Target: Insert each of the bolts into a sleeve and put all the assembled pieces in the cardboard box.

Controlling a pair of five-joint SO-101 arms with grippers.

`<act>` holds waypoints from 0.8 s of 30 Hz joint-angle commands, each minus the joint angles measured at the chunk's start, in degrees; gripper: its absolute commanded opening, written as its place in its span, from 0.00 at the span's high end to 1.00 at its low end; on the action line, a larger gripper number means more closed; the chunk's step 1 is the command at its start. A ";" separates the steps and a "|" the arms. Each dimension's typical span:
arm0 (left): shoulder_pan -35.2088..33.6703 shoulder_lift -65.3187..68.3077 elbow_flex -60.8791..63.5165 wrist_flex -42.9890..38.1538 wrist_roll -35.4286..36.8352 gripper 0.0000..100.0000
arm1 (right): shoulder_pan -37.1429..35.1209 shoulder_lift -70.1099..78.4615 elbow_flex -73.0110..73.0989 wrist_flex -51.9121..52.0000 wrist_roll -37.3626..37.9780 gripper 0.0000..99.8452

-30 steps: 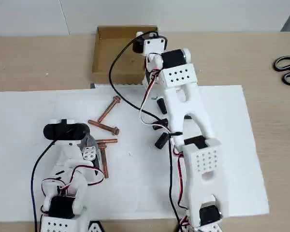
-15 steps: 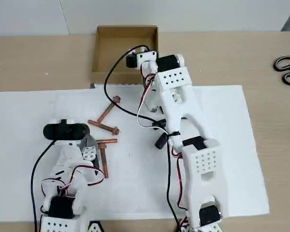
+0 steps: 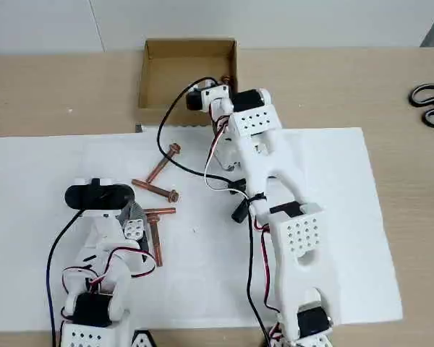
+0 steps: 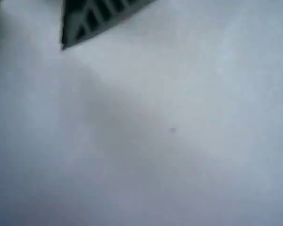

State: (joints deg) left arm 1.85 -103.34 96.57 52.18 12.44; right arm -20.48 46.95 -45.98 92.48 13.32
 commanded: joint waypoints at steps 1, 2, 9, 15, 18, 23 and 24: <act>-0.26 -0.53 -0.22 -0.97 -0.09 0.99 | 0.57 0.31 -0.26 -1.63 0.44 0.89; -0.26 -0.53 -0.22 -0.97 -0.09 0.99 | 0.75 0.57 -0.26 -1.63 0.44 0.90; -0.26 -0.53 -0.22 -0.97 -0.09 0.99 | 1.63 2.33 -0.26 -1.19 0.35 0.90; -0.26 -0.53 -0.22 -0.97 -0.09 0.99 | 1.98 4.53 -0.26 -1.01 0.44 0.90; -0.26 -0.53 -0.22 -0.97 -0.09 0.99 | 1.89 5.14 -0.26 -1.01 0.44 0.90; -0.26 -0.53 -0.22 -0.97 -0.09 0.99 | 1.54 4.62 -0.35 -0.92 0.53 0.98; -0.26 -0.53 -0.22 -0.97 -0.09 0.99 | 1.54 4.18 -0.62 -0.84 0.35 1.00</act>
State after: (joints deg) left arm 1.85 -103.34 96.57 52.18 12.44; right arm -18.90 50.99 -46.86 90.90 13.32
